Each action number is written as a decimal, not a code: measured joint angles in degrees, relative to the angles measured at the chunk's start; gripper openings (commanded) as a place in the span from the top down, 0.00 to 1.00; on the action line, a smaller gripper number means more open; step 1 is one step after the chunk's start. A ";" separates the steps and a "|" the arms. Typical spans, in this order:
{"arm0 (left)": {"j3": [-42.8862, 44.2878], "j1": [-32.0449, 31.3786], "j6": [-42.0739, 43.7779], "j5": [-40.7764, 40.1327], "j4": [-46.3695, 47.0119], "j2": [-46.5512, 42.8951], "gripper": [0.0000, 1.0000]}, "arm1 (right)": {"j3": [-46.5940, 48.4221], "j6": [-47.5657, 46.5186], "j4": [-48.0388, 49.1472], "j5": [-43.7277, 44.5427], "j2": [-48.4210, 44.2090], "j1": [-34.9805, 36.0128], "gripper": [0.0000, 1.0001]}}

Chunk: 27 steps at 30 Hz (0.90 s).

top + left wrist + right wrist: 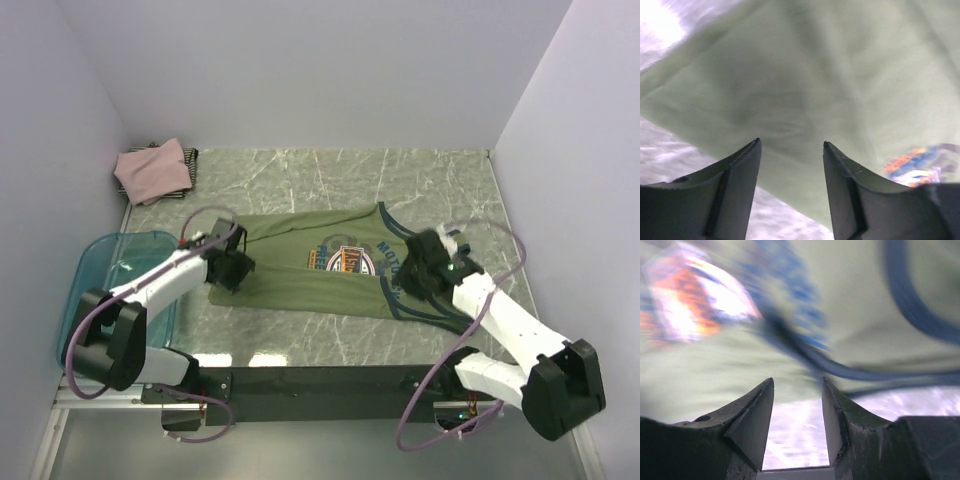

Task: Fold and stack the tank tops
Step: Fold the tank top

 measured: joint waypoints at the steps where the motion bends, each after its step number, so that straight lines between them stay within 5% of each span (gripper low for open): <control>1: 2.84 0.07 0.90 -0.20 -2.12 0.87 0.40 | 3.28 -1.25 -0.13 -0.04 0.87 -0.11 0.49; 9: 21.00 3.89 3.45 -1.03 -4.13 5.99 0.43 | 32.83 -13.25 4.76 -3.28 23.74 -4.50 0.51; 15: 30.18 9.84 3.32 -1.84 -5.27 21.92 0.50 | 48.35 -21.00 5.60 -5.42 44.65 -7.56 0.52; 27: 34.03 11.17 3.21 -1.95 -8.57 30.21 0.50 | 59.28 -26.47 5.92 -6.73 59.04 -13.49 0.54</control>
